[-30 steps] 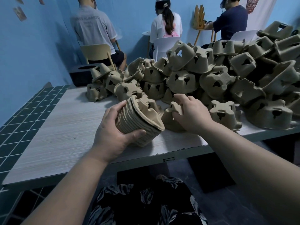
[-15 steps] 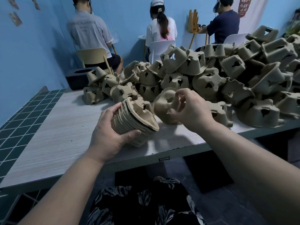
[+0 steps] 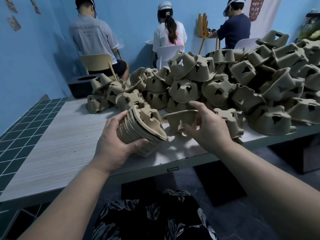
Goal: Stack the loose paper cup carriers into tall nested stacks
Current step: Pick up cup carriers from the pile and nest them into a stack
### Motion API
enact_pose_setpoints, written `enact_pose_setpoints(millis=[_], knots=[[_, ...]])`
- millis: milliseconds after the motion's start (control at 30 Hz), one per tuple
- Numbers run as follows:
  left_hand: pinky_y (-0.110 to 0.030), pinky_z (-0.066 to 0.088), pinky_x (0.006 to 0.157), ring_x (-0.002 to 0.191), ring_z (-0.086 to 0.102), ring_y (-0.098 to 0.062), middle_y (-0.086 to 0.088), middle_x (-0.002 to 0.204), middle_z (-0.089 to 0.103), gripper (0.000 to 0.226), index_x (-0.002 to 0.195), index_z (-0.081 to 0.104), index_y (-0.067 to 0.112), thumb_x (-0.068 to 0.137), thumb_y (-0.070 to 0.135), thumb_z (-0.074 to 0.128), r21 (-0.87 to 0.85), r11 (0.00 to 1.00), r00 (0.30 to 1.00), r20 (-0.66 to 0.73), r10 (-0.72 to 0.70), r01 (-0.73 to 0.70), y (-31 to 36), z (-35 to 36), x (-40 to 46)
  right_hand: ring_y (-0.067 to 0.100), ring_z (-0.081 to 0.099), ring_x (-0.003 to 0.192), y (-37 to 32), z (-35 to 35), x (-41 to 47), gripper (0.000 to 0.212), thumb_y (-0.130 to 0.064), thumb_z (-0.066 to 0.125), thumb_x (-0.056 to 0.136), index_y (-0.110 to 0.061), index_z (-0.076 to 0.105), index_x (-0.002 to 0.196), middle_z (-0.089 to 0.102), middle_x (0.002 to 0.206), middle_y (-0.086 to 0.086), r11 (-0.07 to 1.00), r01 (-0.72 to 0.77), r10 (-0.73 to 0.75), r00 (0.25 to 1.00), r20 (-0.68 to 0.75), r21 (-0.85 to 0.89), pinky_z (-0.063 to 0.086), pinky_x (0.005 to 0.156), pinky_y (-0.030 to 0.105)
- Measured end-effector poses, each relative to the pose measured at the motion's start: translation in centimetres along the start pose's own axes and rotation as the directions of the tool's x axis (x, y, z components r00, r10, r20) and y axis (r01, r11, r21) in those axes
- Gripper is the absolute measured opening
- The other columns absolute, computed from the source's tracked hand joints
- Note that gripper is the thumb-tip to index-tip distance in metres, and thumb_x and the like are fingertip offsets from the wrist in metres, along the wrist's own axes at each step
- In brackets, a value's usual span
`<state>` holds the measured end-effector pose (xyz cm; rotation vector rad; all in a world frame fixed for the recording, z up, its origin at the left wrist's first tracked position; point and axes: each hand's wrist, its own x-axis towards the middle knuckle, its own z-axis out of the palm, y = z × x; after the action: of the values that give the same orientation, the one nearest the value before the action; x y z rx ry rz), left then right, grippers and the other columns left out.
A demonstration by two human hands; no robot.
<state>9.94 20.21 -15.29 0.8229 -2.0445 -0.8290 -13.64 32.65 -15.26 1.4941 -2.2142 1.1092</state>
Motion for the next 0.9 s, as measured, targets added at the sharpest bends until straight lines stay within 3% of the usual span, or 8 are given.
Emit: enact_pose_setpoints(millis=[133,267,367,533,700,900], knots=[[-0.026,0.035,0.1,0.121,0.046,-0.006,0.014,0.132,0.047,0.097,0.131,0.04,0.045,0.044,0.072,0.072,-0.001,1.0,1.0,-0.001,0.004,-0.004,0.0,0.0,0.0,0.027,0.056,0.063,0.6,0.4,0.0,0.016,-0.023,0.07,0.078,-0.018,0.069,0.094,0.049,0.074,-0.006,0.992,0.099,-0.102,0.994,-0.029,-0.08,0.046,0.056,0.033],[-0.015,0.034,0.093,0.119,0.045,-0.003,0.015,0.131,0.047,0.1,0.135,0.042,0.041,0.044,0.073,0.071,0.0,1.0,1.0,0.005,0.002,-0.002,0.0,-0.1,-0.1,0.026,0.054,0.055,0.5,0.5,-0.1,0.004,-0.015,0.07,0.081,-0.013,0.069,0.084,0.057,0.068,-0.001,0.985,0.16,-0.17,0.969,-0.181,-0.066,0.041,0.05,0.027],[-0.018,0.035,0.096,0.119,0.046,-0.002,0.016,0.13,0.047,0.096,0.132,0.041,0.044,0.044,0.072,0.072,-0.014,1.0,1.0,0.002,0.002,-0.002,0.0,-0.1,-0.1,0.035,0.053,0.052,-0.3,0.3,-0.1,0.015,-0.018,0.053,0.09,-0.005,0.059,0.089,0.058,0.061,0.006,0.993,0.117,-0.11,0.962,-0.251,0.011,0.038,0.05,0.032],[-0.018,0.035,0.095,0.118,0.047,-0.003,0.016,0.13,0.048,0.095,0.13,0.04,0.047,0.044,0.072,0.072,-0.024,1.0,1.0,0.003,-0.008,0.008,0.1,-0.1,-0.1,0.038,0.057,0.057,-2.0,1.1,-0.6,0.031,-0.034,0.039,0.094,-0.006,0.053,0.096,0.064,0.067,0.008,0.97,0.182,-0.159,0.977,-0.141,0.164,0.047,0.053,0.043],[-0.031,0.039,0.102,0.12,0.048,-0.008,0.013,0.133,0.049,0.1,0.134,0.042,0.043,0.044,0.073,0.073,-0.021,1.0,1.0,0.0,-0.013,0.013,-0.2,-0.2,-0.1,0.022,0.057,0.058,-3.1,1.8,-0.9,0.025,-0.031,0.05,0.091,-0.013,0.067,0.094,0.062,0.068,-0.003,0.928,0.348,-0.336,0.936,-0.104,0.131,0.05,0.051,0.038],[-0.02,0.037,0.095,0.12,0.046,-0.005,0.013,0.132,0.048,0.096,0.131,0.039,0.046,0.044,0.072,0.071,-0.04,0.999,1.0,-0.01,-0.022,0.022,-0.1,-0.2,-0.3,0.023,0.063,0.071,-3.3,1.9,-1.0,0.029,-0.031,0.05,0.091,-0.015,0.069,0.105,0.067,0.082,0.002,0.91,0.365,-0.361,0.931,-0.056,0.198,0.053,0.06,0.038]])
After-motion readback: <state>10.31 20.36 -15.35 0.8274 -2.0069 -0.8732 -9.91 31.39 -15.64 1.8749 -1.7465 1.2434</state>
